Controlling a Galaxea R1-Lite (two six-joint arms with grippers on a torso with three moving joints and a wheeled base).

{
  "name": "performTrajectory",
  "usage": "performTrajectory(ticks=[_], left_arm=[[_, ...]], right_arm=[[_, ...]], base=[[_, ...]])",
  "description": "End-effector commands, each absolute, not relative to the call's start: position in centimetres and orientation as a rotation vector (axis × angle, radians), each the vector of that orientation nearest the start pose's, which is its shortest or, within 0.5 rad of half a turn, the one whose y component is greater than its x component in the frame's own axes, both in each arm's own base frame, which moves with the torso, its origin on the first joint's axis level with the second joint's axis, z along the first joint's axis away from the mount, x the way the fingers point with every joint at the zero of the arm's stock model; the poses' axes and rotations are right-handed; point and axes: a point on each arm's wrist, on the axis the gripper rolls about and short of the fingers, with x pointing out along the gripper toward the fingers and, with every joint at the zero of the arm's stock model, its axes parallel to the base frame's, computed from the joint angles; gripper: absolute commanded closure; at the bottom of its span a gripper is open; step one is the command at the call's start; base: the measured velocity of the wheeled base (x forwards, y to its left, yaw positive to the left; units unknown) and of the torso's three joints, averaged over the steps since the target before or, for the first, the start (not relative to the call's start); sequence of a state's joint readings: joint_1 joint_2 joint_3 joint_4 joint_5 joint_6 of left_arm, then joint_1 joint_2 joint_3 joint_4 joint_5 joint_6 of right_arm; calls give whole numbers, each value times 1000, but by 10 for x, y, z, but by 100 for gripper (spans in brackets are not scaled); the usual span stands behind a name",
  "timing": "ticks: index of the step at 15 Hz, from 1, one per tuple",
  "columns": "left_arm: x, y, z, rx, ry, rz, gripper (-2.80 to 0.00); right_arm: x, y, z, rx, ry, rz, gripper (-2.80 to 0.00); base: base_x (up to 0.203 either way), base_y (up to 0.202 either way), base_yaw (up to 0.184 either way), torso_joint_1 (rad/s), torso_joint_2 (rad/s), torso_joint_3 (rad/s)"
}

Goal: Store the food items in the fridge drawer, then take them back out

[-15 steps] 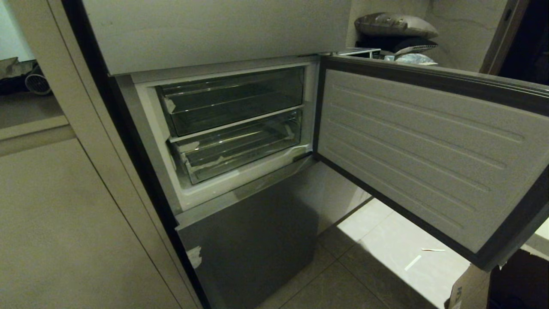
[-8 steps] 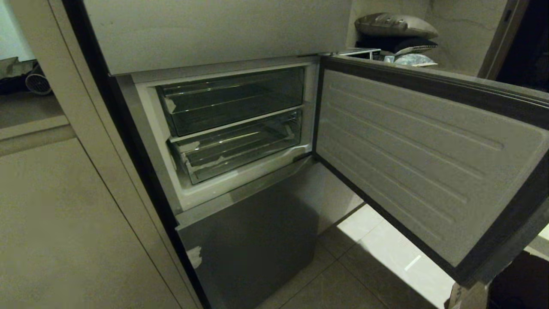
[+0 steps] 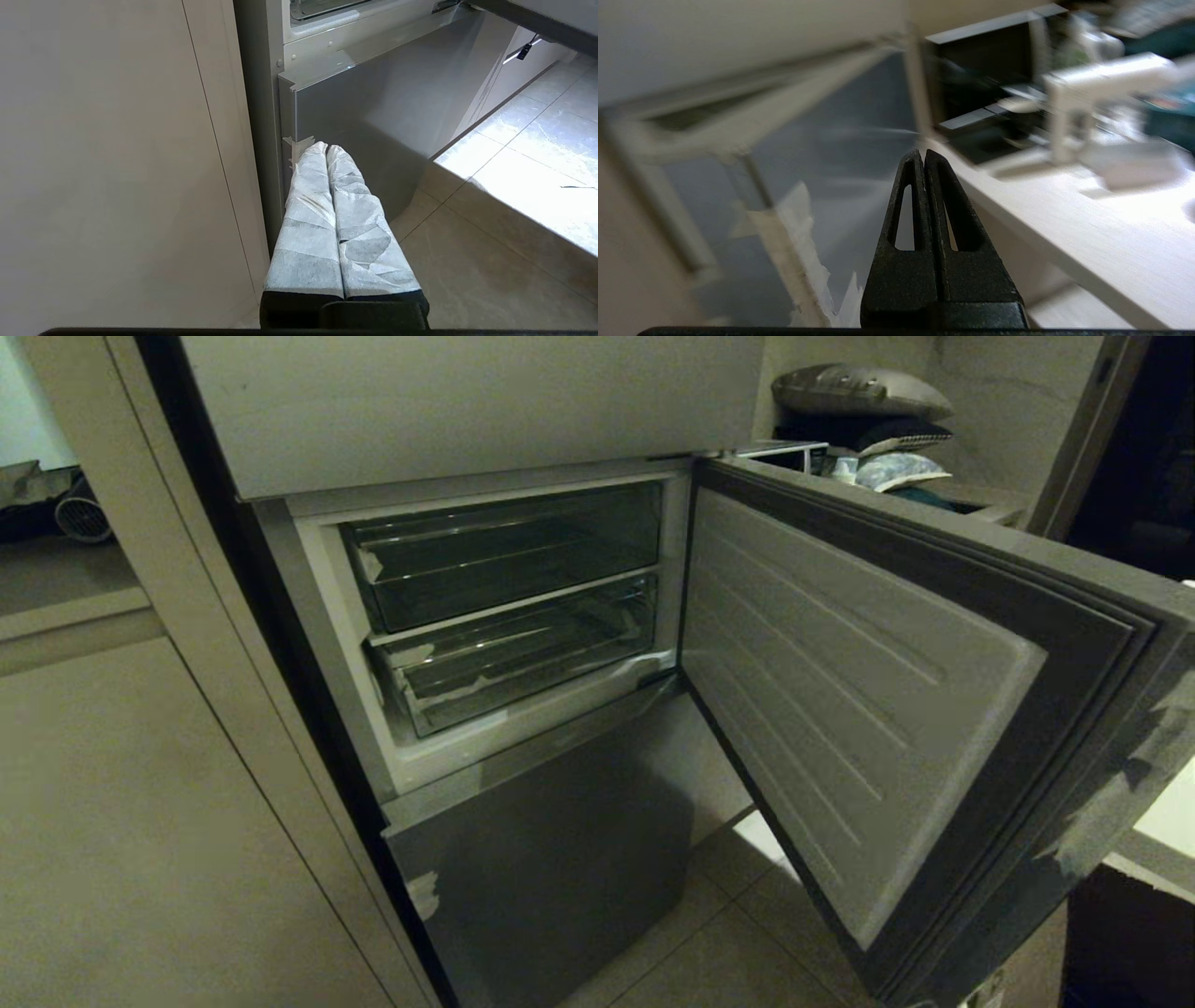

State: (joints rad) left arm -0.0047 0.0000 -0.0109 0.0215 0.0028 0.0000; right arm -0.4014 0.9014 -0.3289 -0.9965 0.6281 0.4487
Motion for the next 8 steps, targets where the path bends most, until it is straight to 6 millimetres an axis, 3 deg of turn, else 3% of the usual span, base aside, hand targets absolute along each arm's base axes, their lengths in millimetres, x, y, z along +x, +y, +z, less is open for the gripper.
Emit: performTrajectory(ticks=[1,3,6,8], left_arm=[[-24,0,76,0,12,-2,0],[-24,0,76,0,12,-2,0],[-24,0,76,0,12,-2,0],[-24,0,76,0,12,-2,0]], right_arm=[[69,-7,250,236,-342,403,0],[74,-3,250,295,-269,417,0],[118,-4,259,370,-144,359,0],[146,6,270,407,-30,393,0]], base=[[0,0,0,0,0,0],[0,0,0,0,0,0],[0,0,0,0,0,0],[0,0,0,0,0,0]])
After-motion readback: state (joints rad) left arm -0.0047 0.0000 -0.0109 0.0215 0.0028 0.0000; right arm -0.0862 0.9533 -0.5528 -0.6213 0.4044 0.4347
